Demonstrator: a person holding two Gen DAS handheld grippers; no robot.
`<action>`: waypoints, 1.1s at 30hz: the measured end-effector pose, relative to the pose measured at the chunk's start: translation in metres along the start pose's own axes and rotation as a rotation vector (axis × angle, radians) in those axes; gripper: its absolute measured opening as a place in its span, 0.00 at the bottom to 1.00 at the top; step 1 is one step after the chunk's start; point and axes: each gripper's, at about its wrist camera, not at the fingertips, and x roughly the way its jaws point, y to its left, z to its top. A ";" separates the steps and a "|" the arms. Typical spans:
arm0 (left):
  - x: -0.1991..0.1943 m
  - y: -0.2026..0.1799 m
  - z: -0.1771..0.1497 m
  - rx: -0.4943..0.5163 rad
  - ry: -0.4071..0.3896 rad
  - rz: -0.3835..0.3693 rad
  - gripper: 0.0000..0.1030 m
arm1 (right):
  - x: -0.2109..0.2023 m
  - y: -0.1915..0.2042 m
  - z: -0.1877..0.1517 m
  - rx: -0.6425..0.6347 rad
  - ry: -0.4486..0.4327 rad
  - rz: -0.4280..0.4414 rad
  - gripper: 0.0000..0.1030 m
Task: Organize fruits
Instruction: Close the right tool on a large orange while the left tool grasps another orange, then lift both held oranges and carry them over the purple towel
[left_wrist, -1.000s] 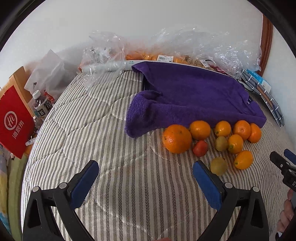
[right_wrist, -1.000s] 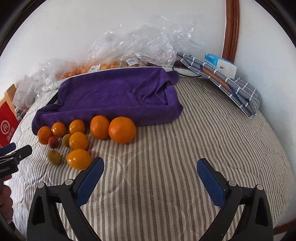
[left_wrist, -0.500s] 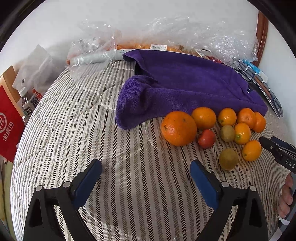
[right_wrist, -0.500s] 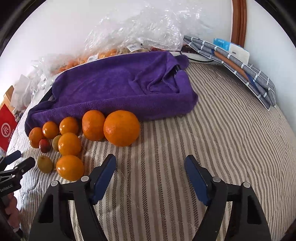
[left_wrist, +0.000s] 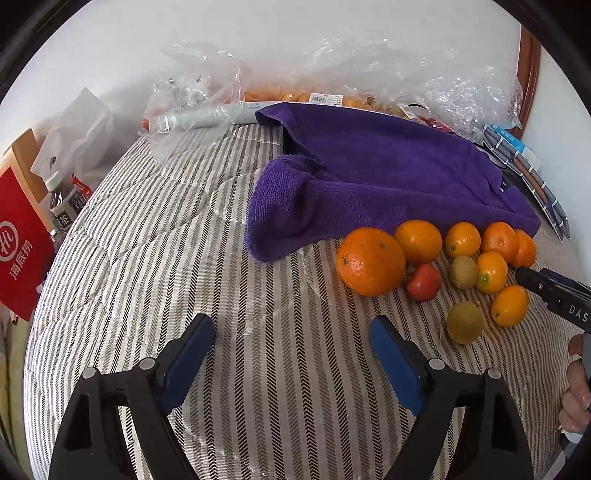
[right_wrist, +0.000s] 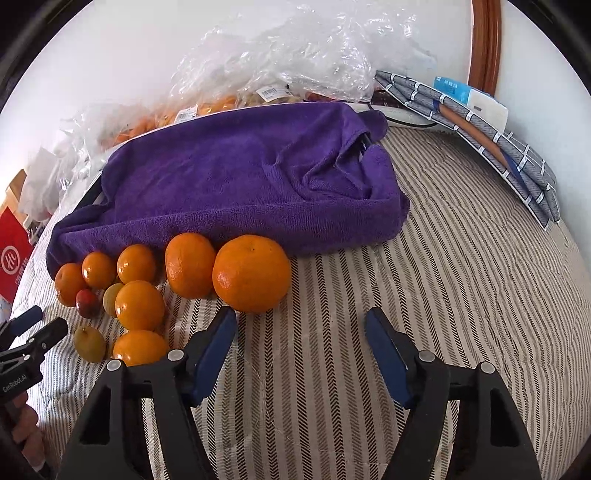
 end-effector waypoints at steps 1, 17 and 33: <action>0.000 0.000 0.000 0.005 0.002 0.000 0.84 | 0.000 0.000 0.001 0.001 0.001 0.009 0.71; -0.001 0.000 0.007 -0.011 0.003 -0.114 0.73 | 0.010 0.016 0.013 -0.092 -0.035 0.050 0.53; 0.011 -0.014 0.024 -0.030 -0.009 -0.197 0.33 | -0.006 0.005 -0.008 -0.124 -0.047 0.060 0.41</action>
